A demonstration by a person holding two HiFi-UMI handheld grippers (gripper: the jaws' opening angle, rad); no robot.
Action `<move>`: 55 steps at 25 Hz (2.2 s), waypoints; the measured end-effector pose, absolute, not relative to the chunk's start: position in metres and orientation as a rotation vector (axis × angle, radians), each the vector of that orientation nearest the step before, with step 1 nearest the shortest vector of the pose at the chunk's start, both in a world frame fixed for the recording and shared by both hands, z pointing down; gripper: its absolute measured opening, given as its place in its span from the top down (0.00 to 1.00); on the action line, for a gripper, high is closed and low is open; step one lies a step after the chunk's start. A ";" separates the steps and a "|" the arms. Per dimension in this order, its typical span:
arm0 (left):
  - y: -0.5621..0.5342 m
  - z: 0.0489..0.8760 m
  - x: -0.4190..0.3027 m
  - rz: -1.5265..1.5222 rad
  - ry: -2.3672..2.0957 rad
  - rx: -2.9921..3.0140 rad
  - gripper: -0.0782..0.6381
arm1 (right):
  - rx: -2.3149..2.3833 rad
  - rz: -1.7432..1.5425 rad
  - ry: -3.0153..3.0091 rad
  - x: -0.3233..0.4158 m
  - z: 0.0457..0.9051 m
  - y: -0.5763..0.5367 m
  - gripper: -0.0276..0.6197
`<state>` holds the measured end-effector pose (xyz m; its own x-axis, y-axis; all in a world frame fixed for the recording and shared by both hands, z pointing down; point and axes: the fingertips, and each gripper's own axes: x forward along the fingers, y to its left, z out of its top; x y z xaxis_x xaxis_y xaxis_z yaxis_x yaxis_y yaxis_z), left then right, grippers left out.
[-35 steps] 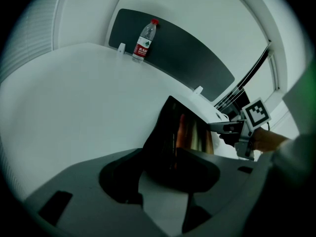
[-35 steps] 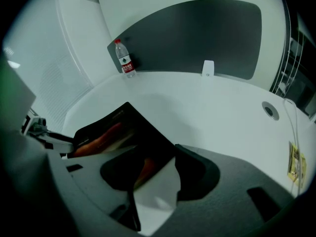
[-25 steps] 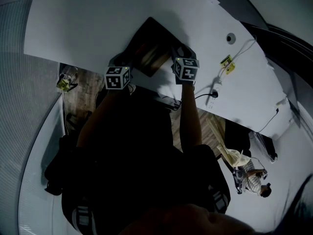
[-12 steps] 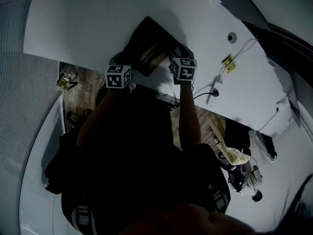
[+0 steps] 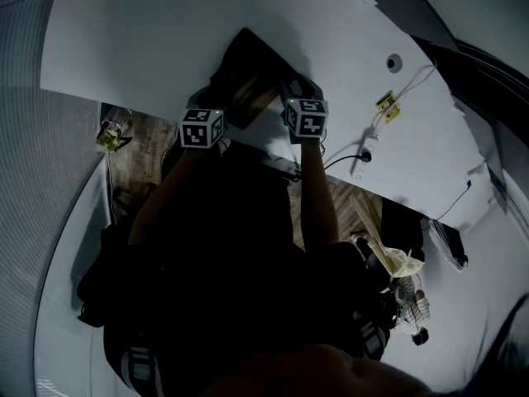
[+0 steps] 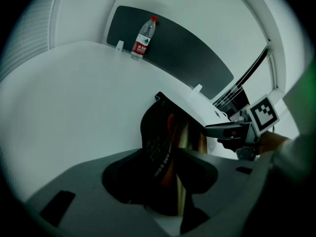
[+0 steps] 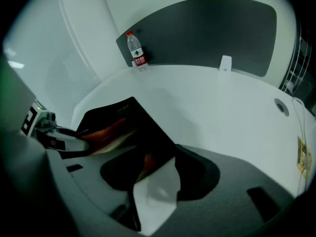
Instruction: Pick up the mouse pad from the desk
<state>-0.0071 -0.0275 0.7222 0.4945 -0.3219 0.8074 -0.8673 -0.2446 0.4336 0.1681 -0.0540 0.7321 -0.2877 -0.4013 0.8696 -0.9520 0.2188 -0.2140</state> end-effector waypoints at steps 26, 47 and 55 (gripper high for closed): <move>-0.027 0.722 -0.009 0.733 -0.956 1.827 0.65 | 1.169 1.060 -1.859 0.108 0.730 -0.041 0.69; -0.029 0.725 -0.017 0.707 -0.955 1.829 0.80 | 1.189 1.093 -1.874 0.106 0.731 -0.039 0.72; -0.028 0.722 -0.014 0.703 -0.936 1.851 0.84 | 1.192 1.118 -1.873 0.106 0.730 -0.035 0.71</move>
